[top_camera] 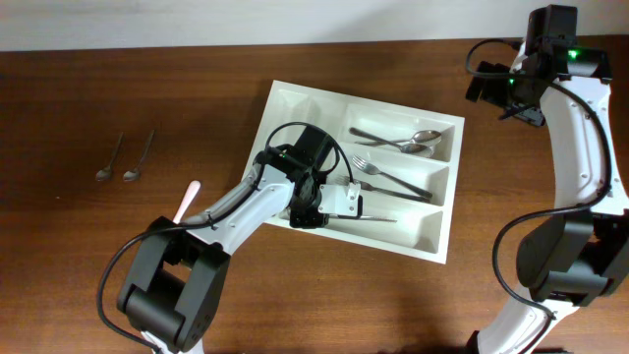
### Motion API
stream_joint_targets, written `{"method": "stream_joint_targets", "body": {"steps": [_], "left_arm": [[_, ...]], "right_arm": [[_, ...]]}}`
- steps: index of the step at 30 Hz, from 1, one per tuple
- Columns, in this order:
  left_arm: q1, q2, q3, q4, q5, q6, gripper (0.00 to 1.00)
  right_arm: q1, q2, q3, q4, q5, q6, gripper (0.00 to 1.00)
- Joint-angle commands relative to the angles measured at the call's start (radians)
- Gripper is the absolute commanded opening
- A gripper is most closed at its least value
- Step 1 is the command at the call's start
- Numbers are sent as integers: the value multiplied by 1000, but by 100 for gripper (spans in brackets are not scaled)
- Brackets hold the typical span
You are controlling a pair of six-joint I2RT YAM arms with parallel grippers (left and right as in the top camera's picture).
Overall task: Pack container
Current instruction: 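Carry the tongs into the tray's bottom compartment and release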
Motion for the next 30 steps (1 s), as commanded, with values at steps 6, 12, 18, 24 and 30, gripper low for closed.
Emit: {"method": "stream_joint_targets", "body": {"steps": [6, 12, 18, 24, 30], "left_arm": [[38, 4, 2, 3, -11, 40, 2], [42, 4, 2, 10, -11, 40, 87], [42, 4, 2, 44, -10, 39, 99], [40, 4, 24, 79, -13, 39, 99], [81, 4, 109, 126, -108, -110, 99]], "right_arm": [[-2, 2, 16, 0, 13, 9, 99], [-2, 2, 16, 0, 13, 9, 99], [-2, 2, 16, 0, 13, 9, 99], [-2, 2, 16, 0, 13, 9, 99], [-2, 2, 16, 0, 13, 9, 99]]}}
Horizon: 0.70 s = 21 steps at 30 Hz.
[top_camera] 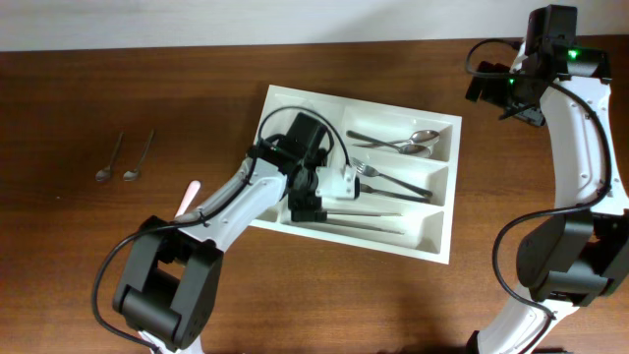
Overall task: Pack container
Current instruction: 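Carry the tongs into the tray's bottom compartment and release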
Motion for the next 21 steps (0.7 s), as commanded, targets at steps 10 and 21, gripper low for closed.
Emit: {"method": "stream_joint_targets", "body": {"steps": [10, 21], "left_arm": [[334, 6, 296, 13, -214, -758, 99], [488, 9, 296, -208, -53, -777, 99]], "right_arm": [[-2, 2, 16, 0, 13, 8, 99], [-2, 2, 16, 0, 13, 9, 99]]}}
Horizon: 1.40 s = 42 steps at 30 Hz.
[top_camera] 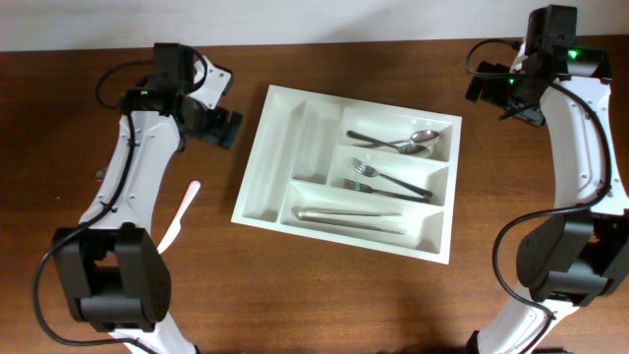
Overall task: Pack container
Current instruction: 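Carry the tongs into the tray's bottom compartment and release, then move the left gripper back over the small spoons on the left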
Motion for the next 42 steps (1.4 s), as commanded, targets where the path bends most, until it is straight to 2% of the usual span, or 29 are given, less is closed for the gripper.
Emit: {"method": "stream_joint_targets", "body": {"steps": [1, 2, 6, 9, 16, 22, 29, 42], "left_arm": [[27, 11, 8, -47, 34, -67, 99], [60, 29, 4, -61, 6, -206, 99], [157, 104, -16, -79, 7, -517, 99], [214, 151, -24, -92, 14, -679, 99], [269, 173, -24, -62, 14, -917, 99], [270, 173, -24, -45, 2, -969, 99], [298, 173, -24, -81, -50, -1110, 99], [419, 174, -25, -47, -62, -1138, 99]], "right_arm": [[-2, 2, 16, 0, 13, 9, 99], [-2, 2, 16, 0, 13, 8, 99], [-2, 2, 16, 0, 13, 8, 99], [-2, 2, 16, 0, 13, 8, 99], [-2, 2, 16, 0, 13, 9, 99], [-2, 2, 16, 0, 13, 8, 99], [-2, 2, 16, 0, 13, 9, 99], [-2, 2, 16, 0, 13, 9, 99]]}}
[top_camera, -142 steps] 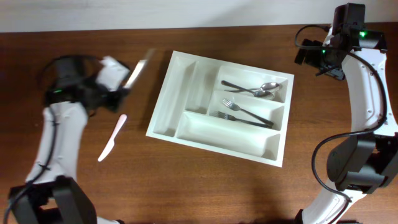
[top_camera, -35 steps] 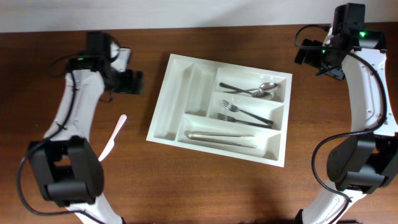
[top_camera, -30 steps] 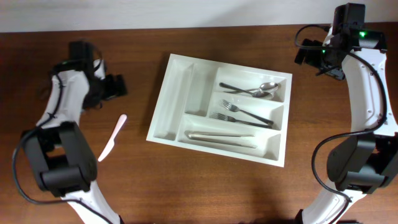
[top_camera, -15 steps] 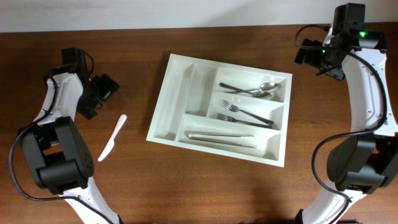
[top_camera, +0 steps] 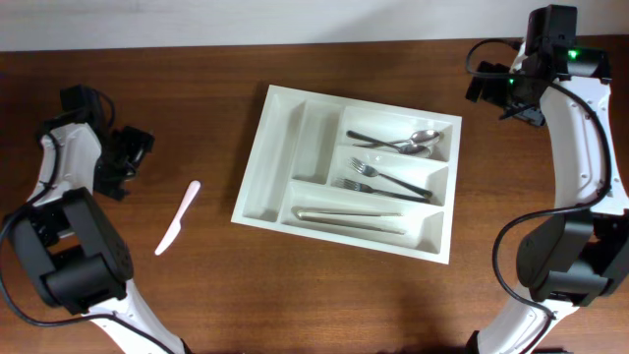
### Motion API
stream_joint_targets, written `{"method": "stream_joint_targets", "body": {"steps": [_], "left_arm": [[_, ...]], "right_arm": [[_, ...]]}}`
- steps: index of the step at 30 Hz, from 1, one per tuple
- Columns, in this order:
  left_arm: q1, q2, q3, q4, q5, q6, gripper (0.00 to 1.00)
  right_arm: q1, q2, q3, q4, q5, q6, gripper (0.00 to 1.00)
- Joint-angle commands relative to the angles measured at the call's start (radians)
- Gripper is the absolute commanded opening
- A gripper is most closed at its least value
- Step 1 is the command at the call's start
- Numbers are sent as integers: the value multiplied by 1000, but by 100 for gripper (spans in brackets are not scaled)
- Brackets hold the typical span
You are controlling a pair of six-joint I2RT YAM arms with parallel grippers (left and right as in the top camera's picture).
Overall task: Pack container
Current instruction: 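Move the left gripper back over the small spoons on the left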
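The white cutlery tray [top_camera: 257,192] lies mid-table. Its upper right compartment holds spoons [top_camera: 405,144], the one below holds forks [top_camera: 383,181], and the long front compartment holds knives [top_camera: 349,217]. A pink knife [top_camera: 177,218] lies on the table left of the tray. My left gripper [top_camera: 125,163] hangs at the far left of the table, its fingers apart and nothing seen between them. My right gripper [top_camera: 499,98] is raised at the back right, away from the tray.
The tray's two long left compartments [top_camera: 295,147] hold nothing. Brown tabletop [top_camera: 324,305] stretches in front of the tray. The left arm and gripper cover the table patch at the far left.
My left gripper moved from beside the tray's back left corner out to the far left of the table. It now covers the spot where two small spoons lay. The right arm stayed still.
My left gripper was low in the tray's front compartment with a knife. A second later the knife lay along that compartment with the gripper still over it. Then the gripper was clear of the tray at the back left, and now it is at the far left.
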Motion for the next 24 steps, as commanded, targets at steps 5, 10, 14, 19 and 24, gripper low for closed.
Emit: {"method": "stream_joint_targets", "body": {"steps": [5, 10, 14, 19, 24], "left_arm": [[28, -5, 3, 113, 13, -16, 99], [28, 29, 3, 163, 80, -17, 99], [28, 67, -2, 163, 84, -17, 99], [28, 75, -34, 185, 84, -29, 99], [28, 75, -71, 201, 84, -39, 99]], "right_arm": [[-2, 2, 16, 0, 13, 9, 99], [-2, 2, 16, 0, 13, 9, 99], [-2, 2, 16, 0, 13, 10, 99], [-2, 2, 16, 0, 13, 9, 99], [-2, 2, 16, 0, 13, 10, 99]]}}
